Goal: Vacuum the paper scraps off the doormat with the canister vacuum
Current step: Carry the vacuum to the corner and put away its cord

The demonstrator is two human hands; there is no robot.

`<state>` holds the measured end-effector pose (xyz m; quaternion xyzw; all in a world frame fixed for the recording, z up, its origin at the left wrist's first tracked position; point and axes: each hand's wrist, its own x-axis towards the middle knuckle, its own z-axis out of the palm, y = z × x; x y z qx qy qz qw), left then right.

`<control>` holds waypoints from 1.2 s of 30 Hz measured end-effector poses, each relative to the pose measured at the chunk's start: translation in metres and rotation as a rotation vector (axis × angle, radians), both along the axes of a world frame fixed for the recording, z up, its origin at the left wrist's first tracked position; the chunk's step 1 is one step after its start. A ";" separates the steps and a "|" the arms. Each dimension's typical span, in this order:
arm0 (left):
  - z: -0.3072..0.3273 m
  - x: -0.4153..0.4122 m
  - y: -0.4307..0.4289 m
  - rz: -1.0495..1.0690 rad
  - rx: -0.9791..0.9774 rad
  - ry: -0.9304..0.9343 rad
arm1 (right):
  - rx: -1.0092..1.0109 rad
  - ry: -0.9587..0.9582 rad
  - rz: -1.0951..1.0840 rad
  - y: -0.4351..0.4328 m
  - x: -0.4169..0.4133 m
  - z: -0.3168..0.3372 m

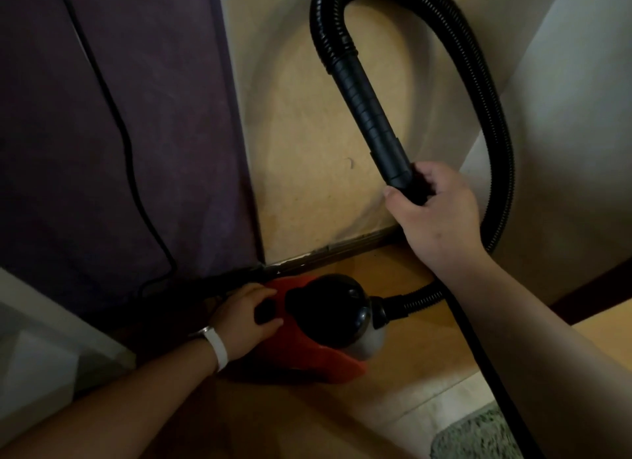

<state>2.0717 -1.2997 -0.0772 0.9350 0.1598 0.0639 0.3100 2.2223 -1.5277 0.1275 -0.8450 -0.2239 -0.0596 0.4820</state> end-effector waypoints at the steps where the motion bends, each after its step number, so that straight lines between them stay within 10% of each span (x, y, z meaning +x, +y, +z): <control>1: 0.010 0.003 0.000 0.011 0.001 -0.028 | -0.005 0.001 0.000 -0.001 0.000 0.000; 24: 0.351 0.021 0.039 0.407 0.356 -0.889 | -0.019 0.112 0.030 0.019 -0.021 0.033; 36: 0.388 0.039 0.100 0.772 -0.138 -0.615 | -0.038 0.145 -0.007 0.023 -0.027 0.041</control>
